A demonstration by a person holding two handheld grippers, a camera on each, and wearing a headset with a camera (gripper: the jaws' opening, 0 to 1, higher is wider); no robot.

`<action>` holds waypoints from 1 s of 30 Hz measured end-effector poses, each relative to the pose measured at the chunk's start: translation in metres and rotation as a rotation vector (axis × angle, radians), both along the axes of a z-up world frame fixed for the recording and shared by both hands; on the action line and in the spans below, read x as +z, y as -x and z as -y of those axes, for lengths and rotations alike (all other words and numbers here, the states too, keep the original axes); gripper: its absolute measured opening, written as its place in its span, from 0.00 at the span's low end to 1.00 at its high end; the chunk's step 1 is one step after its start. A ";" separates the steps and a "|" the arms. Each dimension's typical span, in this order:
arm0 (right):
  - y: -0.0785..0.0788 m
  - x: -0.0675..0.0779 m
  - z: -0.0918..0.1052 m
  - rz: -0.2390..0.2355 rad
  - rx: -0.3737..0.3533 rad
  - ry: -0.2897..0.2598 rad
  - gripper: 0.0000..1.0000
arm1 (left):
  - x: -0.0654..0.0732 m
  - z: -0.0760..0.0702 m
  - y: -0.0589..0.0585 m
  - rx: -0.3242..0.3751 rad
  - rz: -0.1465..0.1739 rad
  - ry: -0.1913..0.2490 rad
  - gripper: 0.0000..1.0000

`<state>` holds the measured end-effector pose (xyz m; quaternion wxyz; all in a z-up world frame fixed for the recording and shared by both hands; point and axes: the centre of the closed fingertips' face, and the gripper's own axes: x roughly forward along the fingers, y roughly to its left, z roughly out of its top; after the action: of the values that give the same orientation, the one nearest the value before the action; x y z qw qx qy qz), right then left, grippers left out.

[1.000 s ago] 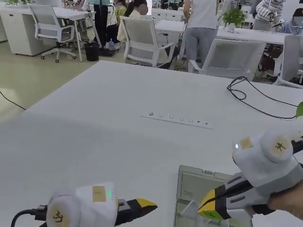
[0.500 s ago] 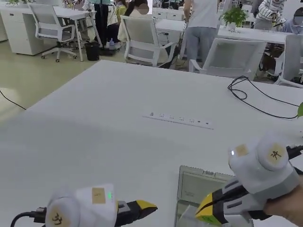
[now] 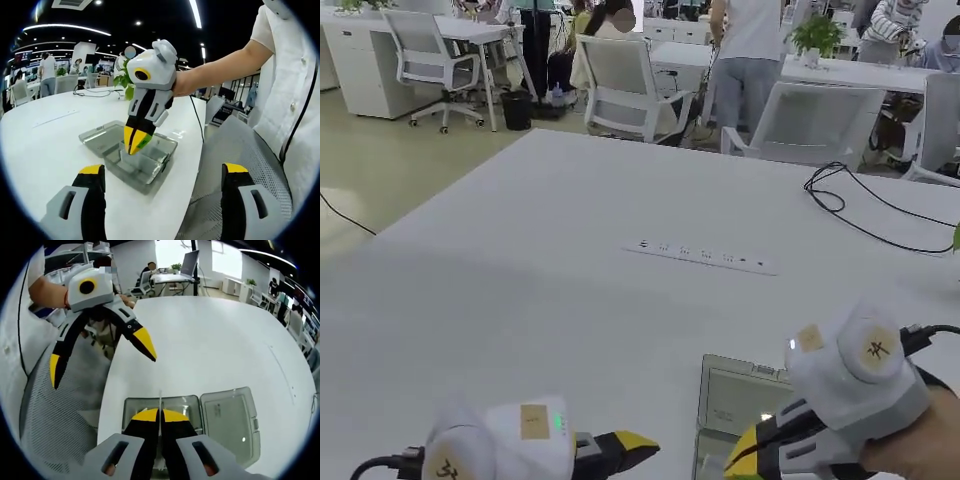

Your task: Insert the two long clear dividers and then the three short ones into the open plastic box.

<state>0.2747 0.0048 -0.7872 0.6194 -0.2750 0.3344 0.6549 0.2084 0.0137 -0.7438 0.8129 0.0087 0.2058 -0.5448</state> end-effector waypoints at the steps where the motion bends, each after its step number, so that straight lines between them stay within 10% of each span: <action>1: 0.000 -0.001 0.000 -0.001 0.000 0.001 0.03 | -0.001 0.000 0.000 0.001 -0.001 -0.001 0.99; 30: 0.004 -0.030 -0.003 0.019 0.054 0.118 0.03 | -0.012 -0.001 0.001 -0.014 -0.011 -0.024 0.99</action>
<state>0.2711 0.0081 -0.8168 0.5871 -0.3262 0.3592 0.6479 0.2078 0.0151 -0.7554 0.8077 0.0170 0.2169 -0.5480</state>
